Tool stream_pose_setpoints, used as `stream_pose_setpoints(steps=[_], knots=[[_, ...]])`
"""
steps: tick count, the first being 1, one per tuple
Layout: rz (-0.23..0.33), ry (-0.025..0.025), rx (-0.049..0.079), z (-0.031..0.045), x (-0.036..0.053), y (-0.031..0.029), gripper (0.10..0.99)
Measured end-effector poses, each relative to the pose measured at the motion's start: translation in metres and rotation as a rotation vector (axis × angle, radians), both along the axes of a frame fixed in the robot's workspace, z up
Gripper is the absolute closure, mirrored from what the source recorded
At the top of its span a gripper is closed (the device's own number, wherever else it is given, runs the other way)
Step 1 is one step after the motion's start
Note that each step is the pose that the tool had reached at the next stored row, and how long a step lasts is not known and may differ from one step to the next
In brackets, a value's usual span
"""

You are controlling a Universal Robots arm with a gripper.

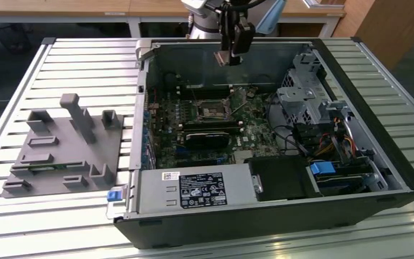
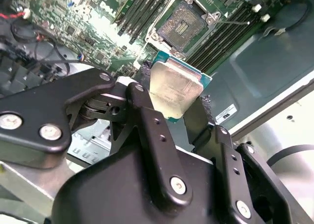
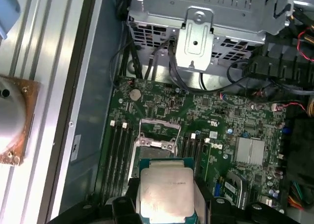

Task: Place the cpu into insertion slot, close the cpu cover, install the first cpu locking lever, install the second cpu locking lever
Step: 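Place the cpu into insertion slot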

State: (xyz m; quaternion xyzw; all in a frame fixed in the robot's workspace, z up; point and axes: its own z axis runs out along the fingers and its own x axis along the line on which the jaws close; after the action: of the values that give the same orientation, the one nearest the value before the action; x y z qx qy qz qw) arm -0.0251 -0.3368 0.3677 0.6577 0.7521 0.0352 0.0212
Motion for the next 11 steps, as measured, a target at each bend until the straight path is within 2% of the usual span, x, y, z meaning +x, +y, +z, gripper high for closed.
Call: stream_pose_setpoints(steps=[7,11], knots=[[-0.088,0.0001,-0.001,-0.0024,0.0,0.0004,0.561],[-0.093,-0.0001,0.0,-0.005,-0.0005,0.0011,0.561]])
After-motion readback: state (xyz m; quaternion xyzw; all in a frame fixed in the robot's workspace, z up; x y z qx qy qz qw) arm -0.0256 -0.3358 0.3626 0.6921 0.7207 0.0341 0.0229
